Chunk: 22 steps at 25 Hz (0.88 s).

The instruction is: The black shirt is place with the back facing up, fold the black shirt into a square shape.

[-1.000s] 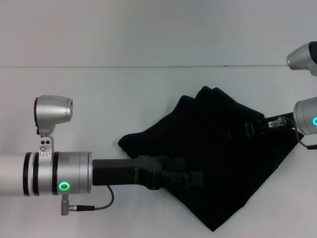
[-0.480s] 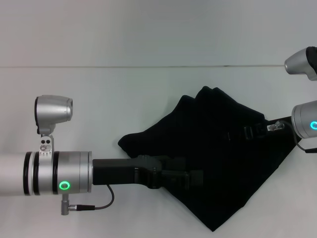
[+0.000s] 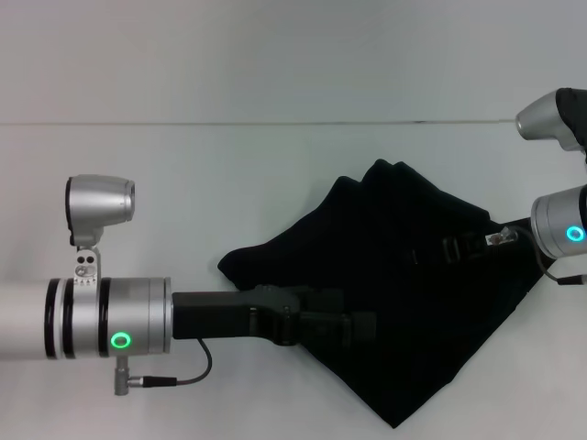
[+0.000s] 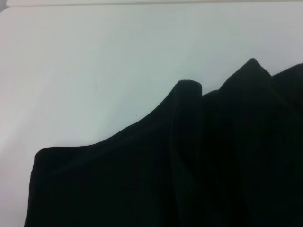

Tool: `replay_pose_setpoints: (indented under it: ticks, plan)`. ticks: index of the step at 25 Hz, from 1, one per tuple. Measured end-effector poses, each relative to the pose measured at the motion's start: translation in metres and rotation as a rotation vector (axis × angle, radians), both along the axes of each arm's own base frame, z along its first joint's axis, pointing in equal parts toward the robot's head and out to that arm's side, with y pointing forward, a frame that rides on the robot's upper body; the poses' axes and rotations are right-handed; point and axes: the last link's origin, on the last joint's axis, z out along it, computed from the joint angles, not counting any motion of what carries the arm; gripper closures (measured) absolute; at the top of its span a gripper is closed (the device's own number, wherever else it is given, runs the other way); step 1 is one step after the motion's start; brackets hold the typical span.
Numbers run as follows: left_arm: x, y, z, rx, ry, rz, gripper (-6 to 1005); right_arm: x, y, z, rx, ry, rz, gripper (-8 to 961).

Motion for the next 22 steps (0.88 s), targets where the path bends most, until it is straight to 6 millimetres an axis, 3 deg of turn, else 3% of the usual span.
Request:
replay_pose_setpoints:
  ticks: [14, 22]
  plan:
    - [-0.0001, 0.0007, 0.0006, -0.001, 0.001, 0.002, 117, 0.0038, 0.0014, -0.0008, 0.02, -0.018, -0.003, 406]
    - [-0.0003, 0.0008, 0.0009, -0.002, 0.004, 0.001, 120, 0.0047, 0.0001, 0.0001, 0.018, -0.01, -0.008, 647]
